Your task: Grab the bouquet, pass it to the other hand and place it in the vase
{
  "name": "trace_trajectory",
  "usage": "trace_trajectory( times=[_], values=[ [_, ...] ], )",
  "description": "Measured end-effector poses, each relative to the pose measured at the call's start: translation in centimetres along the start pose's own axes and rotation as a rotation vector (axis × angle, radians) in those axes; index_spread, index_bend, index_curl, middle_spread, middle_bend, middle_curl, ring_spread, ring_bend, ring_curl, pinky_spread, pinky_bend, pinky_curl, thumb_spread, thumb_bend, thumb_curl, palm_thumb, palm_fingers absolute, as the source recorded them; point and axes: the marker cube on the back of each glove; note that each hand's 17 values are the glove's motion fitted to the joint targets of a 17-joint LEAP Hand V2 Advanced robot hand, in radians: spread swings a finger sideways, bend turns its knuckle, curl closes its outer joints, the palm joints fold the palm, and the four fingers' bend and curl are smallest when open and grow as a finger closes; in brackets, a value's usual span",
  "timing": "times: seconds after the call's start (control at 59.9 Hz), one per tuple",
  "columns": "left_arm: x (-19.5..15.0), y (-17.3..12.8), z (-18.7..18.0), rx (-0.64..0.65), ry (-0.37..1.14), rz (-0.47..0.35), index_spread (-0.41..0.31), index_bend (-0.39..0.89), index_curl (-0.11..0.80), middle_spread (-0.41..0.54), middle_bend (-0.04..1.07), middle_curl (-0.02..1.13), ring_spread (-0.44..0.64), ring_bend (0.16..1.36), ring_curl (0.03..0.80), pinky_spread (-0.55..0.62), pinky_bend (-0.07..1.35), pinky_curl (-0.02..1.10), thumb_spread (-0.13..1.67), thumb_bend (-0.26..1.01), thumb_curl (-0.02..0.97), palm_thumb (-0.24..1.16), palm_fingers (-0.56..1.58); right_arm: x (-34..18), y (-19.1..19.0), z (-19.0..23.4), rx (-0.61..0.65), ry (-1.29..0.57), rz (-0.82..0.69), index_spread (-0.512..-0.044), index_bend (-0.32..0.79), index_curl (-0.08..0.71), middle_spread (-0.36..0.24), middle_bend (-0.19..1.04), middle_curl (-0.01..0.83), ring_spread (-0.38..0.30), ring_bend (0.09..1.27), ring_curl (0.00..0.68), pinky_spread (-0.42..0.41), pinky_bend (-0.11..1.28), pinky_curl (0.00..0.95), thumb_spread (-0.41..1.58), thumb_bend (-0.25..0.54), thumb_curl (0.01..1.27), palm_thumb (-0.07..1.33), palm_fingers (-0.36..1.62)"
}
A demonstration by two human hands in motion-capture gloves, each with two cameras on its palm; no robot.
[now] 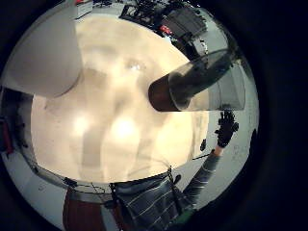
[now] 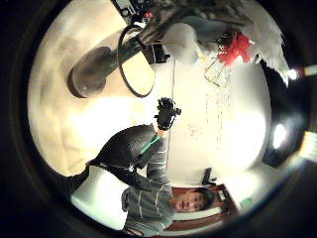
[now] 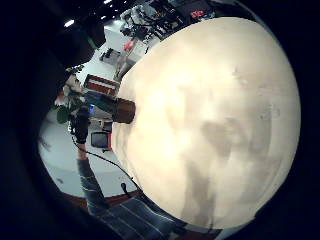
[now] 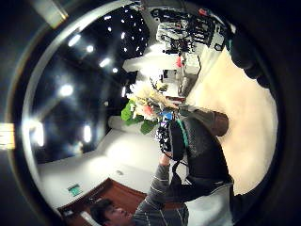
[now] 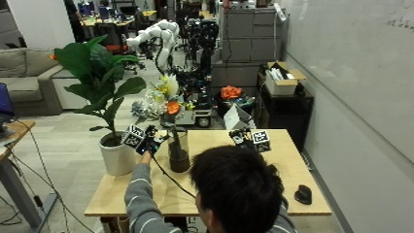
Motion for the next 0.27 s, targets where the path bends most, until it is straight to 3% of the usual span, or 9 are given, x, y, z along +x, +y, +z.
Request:
trace_trajectory(
  times=[0.033,0.117,0.184,0.217,0.267],
  values=[
    [0.4,1.0,-0.3,-0.028,0.014,-0.07,0.131,0.07,0.179,0.44,0.17,0.26,0.47,0.5,0.266,0.48,0.29,0.29,0.78,-0.04,0.359,0.24,-0.19,0.3,0.1,0.1,0.006,0.013,0.028,-0.199,0.14,0.317,-0.021,0.24,0.446,-0.097,0.41,0.408,0.095,0.17,0.301,1.16,-0.019,0.37,0.64,0.83],
    [1.4,2.6,0.0,-0.13,0.14,-0.03,0.134,0.07,0.16,0.439,0.17,0.25,0.47,0.5,0.265,0.49,0.29,0.29,0.78,-0.04,0.355,0.23,-0.18,1.0,0.1,0.7,0.009,0.041,0.019,-0.198,0.14,0.32,-0.021,0.23,0.444,-0.096,0.4,0.408,0.095,0.17,0.298,1.16,-0.019,0.37,0.64,0.83],
    [-0.2,2.0,0.7,-0.091,0.093,-0.064,0.131,0.08,0.147,0.435,0.17,0.25,0.48,0.5,0.266,0.49,0.28,0.29,0.78,-0.04,0.353,0.23,-0.17,1.2,0.3,1.5,-0.012,0.011,0.004,-0.198,0.14,0.322,-0.021,0.24,0.445,-0.095,0.4,0.408,0.095,0.17,0.296,1.16,-0.019,0.37,0.64,0.83],
    [-0.5,2.2,0.7,-0.082,0.075,-0.073,0.129,0.08,0.142,0.432,0.18,0.25,0.48,0.5,0.266,0.49,0.28,0.29,0.78,-0.04,0.352,0.23,-0.16,1.9,0.3,1.9,-0.001,0.018,0.106,-0.198,0.14,0.323,-0.017,0.24,0.445,-0.095,0.4,0.409,0.095,0.17,0.296,1.16,-0.019,0.37,0.64,0.83],
    [-1.4,2.7,0.8,-0.1,0.022,-0.222,0.128,0.08,0.135,0.429,0.18,0.25,0.48,0.5,0.266,0.48,0.28,0.29,0.78,-0.04,0.351,0.23,-0.15,3.0,0.2,2.2,0.015,0.034,0.279,-0.198,0.14,0.324,-0.016,0.24,0.445,-0.094,0.4,0.409,0.095,0.17,0.295,1.16,-0.018,0.37,0.64,0.83]
  ],
)
